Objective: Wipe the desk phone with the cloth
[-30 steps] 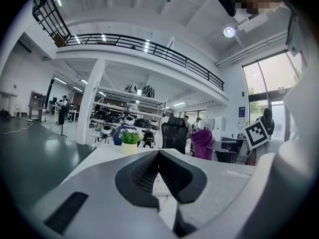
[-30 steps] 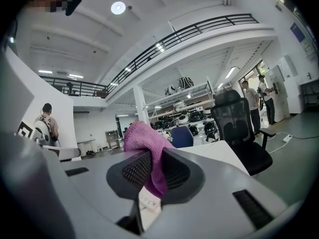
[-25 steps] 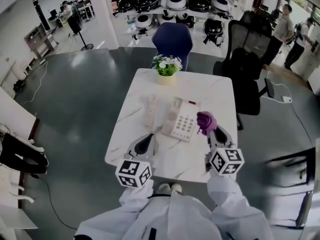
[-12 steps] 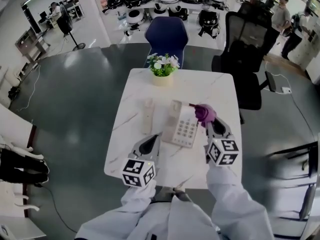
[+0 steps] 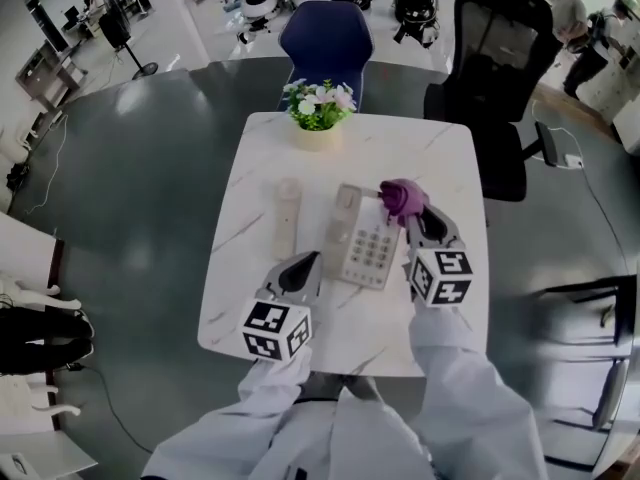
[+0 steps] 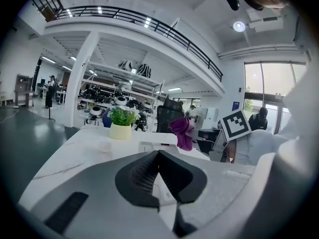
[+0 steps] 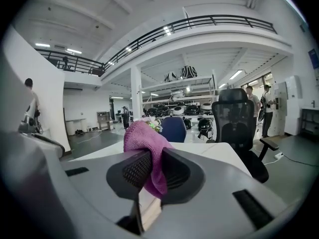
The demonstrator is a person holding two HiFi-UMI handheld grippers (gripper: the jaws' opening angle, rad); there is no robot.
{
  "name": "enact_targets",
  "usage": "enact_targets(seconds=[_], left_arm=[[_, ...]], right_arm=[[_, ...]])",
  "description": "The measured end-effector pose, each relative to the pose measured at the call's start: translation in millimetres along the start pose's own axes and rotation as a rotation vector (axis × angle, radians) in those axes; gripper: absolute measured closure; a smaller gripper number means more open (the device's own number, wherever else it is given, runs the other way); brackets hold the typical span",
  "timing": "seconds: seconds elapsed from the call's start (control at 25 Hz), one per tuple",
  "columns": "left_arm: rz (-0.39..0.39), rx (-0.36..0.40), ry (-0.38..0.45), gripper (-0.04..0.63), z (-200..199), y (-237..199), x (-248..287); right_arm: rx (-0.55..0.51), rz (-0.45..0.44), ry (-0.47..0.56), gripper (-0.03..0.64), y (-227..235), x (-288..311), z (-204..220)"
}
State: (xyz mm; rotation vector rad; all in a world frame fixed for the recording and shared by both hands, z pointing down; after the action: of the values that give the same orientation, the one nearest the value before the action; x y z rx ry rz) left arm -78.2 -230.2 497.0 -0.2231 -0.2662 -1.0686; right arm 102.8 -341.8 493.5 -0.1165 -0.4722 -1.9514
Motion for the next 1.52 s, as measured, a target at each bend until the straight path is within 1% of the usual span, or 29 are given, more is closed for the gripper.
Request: enact_targets(seconds=[0.24, 0.4, 0.52, 0.68, 0.92, 1.2, 1.52], left_arm=[[0.003, -0.022, -0.021, 0.597, 7.9, -5.7, 14.3], [0.009, -0.039, -0.037, 0.597, 17.0, -5.0, 21.5], [0.014, -0.045, -0.043, 0.597, 19.2, -3.3, 24.0], [0.013, -0.053, -0.047, 0.597, 22.2, -4.6, 25.2], [0.017, -0.062, -0.057, 0.597, 28.8, -2.5, 25.2], [0.004, -0.069, -0.064, 0.597, 33.1, -3.7, 20.3], [0.01, -0.068, -0.066, 0.597, 33.5, 2.5, 19.2]], right_arm=[[-0.056, -0.014, -0.061, 0.58, -0.9, 23.3, 9.9], [-0.077, -0.028, -0.13, 0.58, -0.5, 37.1, 23.3], [-0.066, -0.047, -0.182, 0.58, -1.5, 43.4, 33.6], [-0.06, -0.051, -0.242, 0.58, -3.9, 49.1, 44.1], [-0.045, -0.043, -0.303, 0.58, -3.7, 54.2, 57.3], [-0.012, -0.044, -0.383, 0.58, -6.4, 54.8, 65.3], [-0.005, -0.038, -0.422, 0.58, -7.9, 53.9, 66.6]])
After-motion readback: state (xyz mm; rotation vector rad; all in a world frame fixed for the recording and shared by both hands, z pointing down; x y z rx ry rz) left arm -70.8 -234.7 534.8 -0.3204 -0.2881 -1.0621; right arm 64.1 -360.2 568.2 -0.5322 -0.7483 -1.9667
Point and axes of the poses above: the fingertips, and each gripper's own axes: x forward along the fingers, y to its right, z out of its underside, the point moved 1 cm from there along -x, backward along the fingers, and after that the axes turned 13 degrees about x, right-handed, at the moved point
